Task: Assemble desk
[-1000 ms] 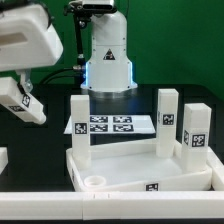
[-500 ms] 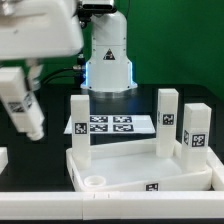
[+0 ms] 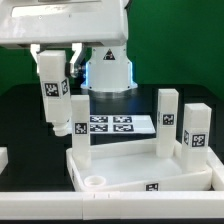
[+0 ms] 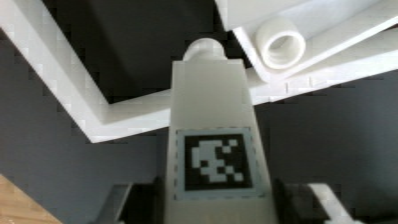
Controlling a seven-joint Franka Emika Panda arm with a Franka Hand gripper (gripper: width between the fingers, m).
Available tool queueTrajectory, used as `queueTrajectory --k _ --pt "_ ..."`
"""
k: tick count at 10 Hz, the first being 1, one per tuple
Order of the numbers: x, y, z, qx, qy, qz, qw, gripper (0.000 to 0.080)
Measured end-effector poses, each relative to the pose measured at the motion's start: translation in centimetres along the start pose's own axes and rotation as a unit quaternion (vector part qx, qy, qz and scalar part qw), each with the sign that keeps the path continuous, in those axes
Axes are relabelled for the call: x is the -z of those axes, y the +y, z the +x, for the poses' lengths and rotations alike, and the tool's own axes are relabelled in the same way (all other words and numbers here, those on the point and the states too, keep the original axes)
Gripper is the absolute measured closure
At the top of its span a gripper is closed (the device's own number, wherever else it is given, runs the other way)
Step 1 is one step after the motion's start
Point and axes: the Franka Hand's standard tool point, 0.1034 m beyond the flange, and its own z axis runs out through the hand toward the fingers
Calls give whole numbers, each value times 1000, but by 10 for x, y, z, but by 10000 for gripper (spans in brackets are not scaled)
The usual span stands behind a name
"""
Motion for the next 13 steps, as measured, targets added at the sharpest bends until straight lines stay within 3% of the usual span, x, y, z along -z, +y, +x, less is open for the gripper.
queueTrajectory --k 1,3,4,5,6,8,12,13 --pt "-1 -4 0 -3 -1 0 1000 515" --pt "-14 -58 2 17 0 10 1000 515" --pt "-18 -63 8 43 25 8 999 515" --pt "-24 -42 4 58 67 -9 996 515" --pt "-29 -44 -7 47 40 -4 998 515" --pt "-28 -45 -4 50 43 -4 998 515" --pt "-44 -66 12 48 40 1 998 515" --pt "-50 -73 10 47 39 2 998 515"
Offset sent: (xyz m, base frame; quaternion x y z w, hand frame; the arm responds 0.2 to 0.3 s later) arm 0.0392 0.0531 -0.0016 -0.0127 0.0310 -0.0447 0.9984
